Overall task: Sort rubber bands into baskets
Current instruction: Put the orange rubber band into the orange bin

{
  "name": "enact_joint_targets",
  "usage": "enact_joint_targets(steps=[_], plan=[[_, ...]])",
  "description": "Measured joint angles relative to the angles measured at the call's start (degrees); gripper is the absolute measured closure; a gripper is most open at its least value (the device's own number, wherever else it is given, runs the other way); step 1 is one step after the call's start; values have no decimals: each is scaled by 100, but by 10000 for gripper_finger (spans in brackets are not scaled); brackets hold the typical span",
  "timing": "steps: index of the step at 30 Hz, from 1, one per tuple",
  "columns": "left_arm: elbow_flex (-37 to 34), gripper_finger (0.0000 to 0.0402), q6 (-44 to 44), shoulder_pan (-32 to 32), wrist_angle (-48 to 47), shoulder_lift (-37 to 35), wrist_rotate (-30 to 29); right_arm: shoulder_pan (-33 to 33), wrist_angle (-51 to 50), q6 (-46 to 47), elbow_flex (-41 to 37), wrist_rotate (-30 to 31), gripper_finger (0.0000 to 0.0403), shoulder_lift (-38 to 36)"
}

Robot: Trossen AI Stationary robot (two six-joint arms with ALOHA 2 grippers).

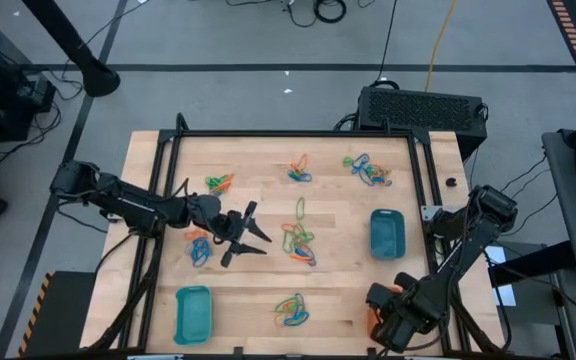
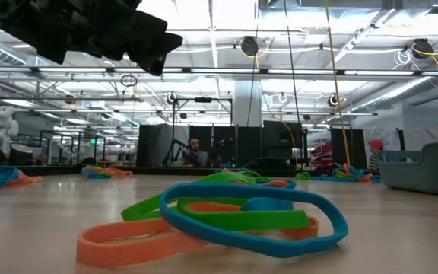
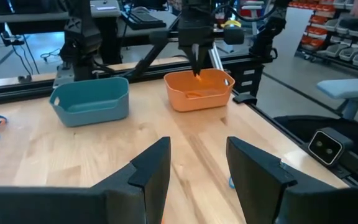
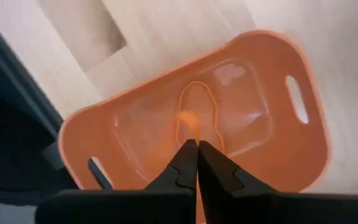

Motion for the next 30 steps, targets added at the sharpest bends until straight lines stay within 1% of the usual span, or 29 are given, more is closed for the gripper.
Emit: enact_joint_targets(steps=[6,16,19,22,25,28,30], plan=[[0,238,0,0,-46,0,0,-1,-430,501,0,-39,395,0],[1,238,-13,209,-414,-8,-101,-1,-419,613,0,-41,319,0],[9,238,-13,300,-855,-167,-150,-1,-419,526,0,-52,299,0],[99,238,-15,374,-1681,-464,-522,-7,-419,389,0,-54,285,0],[197,238,-15,398,-2383,-798,-1017,-62,-413,301,0,-14,279,0],[203,238,-13,391,-3007,-1126,-1654,-242,-372,75,0,5,281,0],[205,238,-40,393,-3446,-1314,-2191,-407,-265,-234,0,9,283,0]])
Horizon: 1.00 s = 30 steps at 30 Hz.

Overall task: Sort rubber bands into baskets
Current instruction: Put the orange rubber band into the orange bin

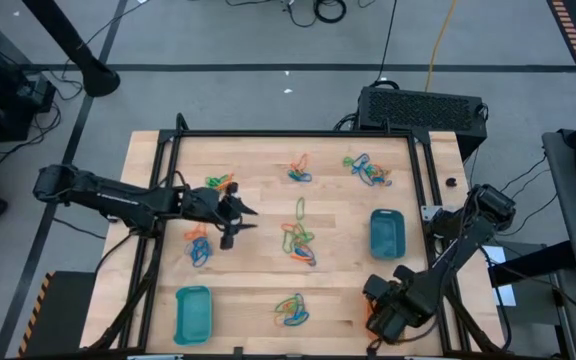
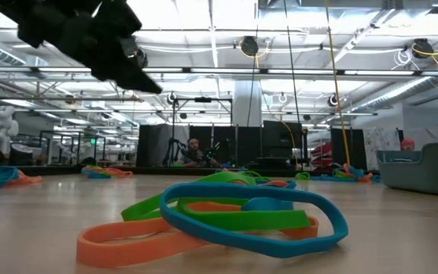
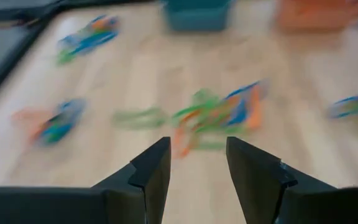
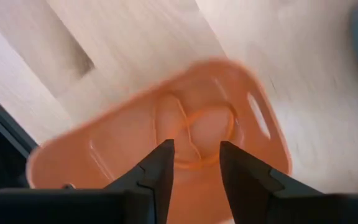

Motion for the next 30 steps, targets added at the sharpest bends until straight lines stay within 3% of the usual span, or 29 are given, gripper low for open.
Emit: enact_joint_targets(steps=[5,8,14,20,25,30], plan=[[0,238,-262,0,-1009,-237,-1364,-509,335,-1155,0,529,285,0],[0,238,-586,77,-1404,-245,-1776,-860,785,-2018,0,627,285,0],[0,238,-1454,596,-2100,-240,-1768,-1562,1996,-4019,0,635,285,0],[0,238,-2267,928,-2923,-240,-1210,-2236,3672,-6412,-71,677,285,-2],[0,238,-2722,947,-3081,-240,-1141,-3063,4814,-7732,-386,-263,289,0],[0,238,-3041,947,-3648,-240,-471,-3960,5932,-8466,-692,-1443,302,0]])
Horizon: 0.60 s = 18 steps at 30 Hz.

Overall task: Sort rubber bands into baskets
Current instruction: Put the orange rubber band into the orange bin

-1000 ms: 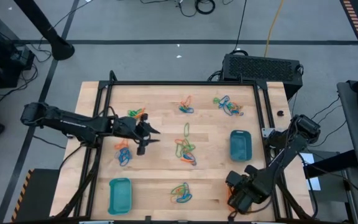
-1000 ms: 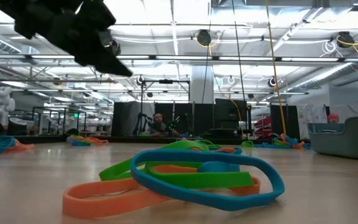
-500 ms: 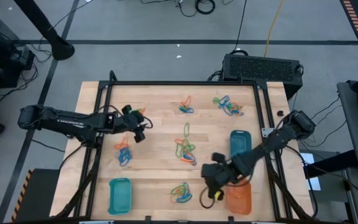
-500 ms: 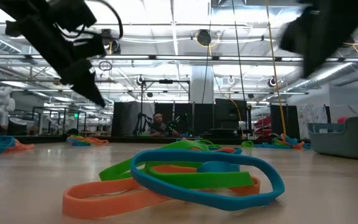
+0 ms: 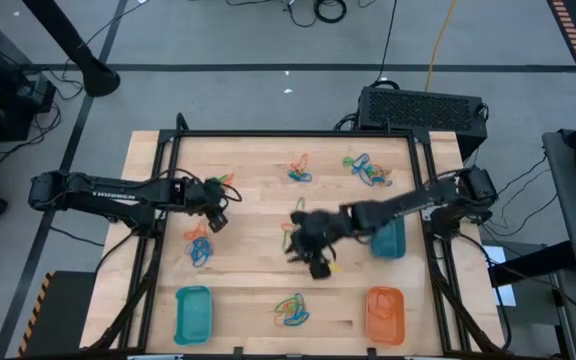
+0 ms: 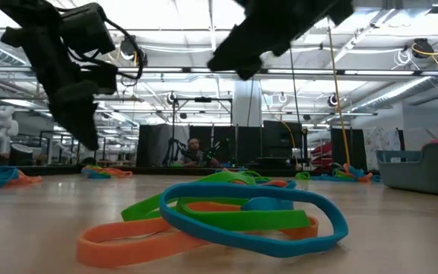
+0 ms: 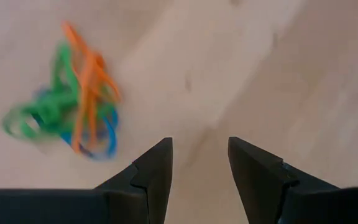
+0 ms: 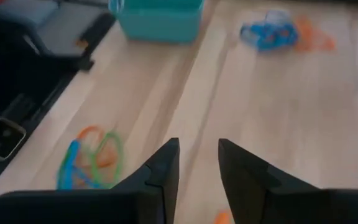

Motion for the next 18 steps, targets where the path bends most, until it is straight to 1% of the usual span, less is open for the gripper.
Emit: enact_joint_targets(steps=[2,6,8,10,12,16,18], plan=[[0,238,-164,0,-303,0,229,-302,401,-162,-114,-234,308,0],[0,238,-564,0,-993,0,652,-697,943,-204,-336,-256,317,0],[0,238,-675,0,-1208,0,1049,-821,1031,-284,-446,-266,320,0],[0,238,-725,0,-1266,0,1508,-931,929,-372,-538,-269,322,0],[0,238,-730,-2,-1300,0,1835,-1031,846,-431,-599,-269,323,0],[0,238,-878,0,-1613,0,1964,-1212,691,-565,-615,-305,323,0],[-2,238,-882,0,-1722,0,1964,-1310,654,-702,-615,-521,323,0]])
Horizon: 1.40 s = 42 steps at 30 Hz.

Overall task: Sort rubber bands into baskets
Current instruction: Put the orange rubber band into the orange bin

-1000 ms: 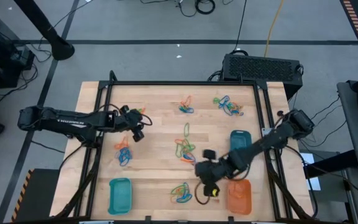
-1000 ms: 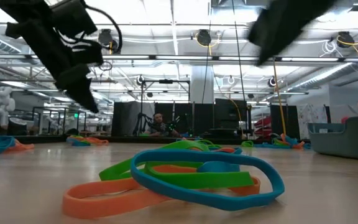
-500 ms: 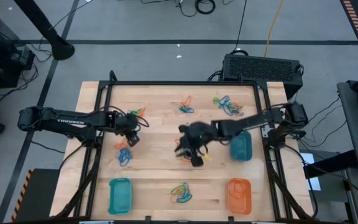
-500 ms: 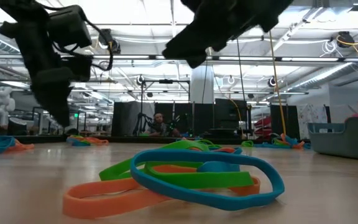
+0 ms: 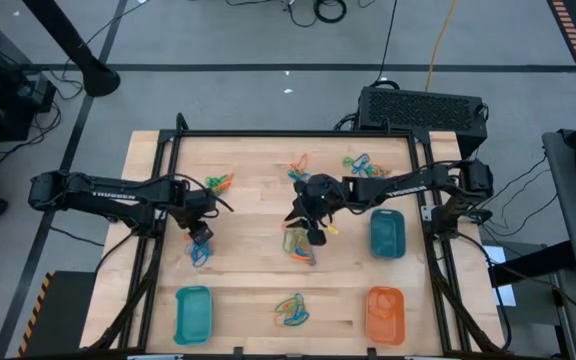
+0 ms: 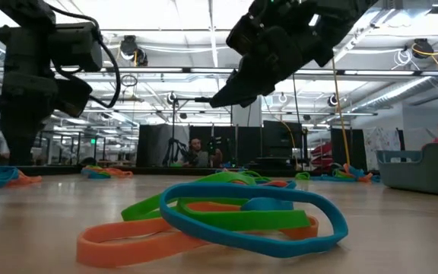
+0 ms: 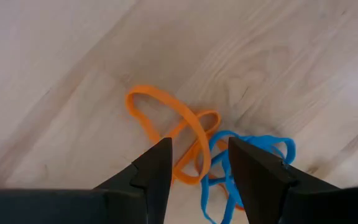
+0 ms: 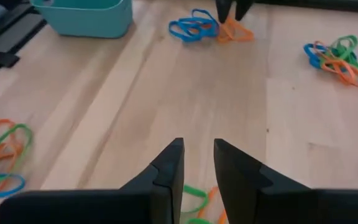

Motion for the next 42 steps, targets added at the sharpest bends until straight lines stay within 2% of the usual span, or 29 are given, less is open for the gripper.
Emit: enact_joint_targets(steps=[6,16,38,42], plan=[[0,238,-49,0,2,0,0,-284,15,-359,0,-484,323,0],[-225,238,-263,-26,124,2,39,-672,24,-487,0,-491,323,0],[-223,238,-398,-293,449,402,-159,-676,3,-467,2,-493,323,0],[-223,261,-379,-293,450,404,-195,-676,-2,-467,4,-493,323,0]])
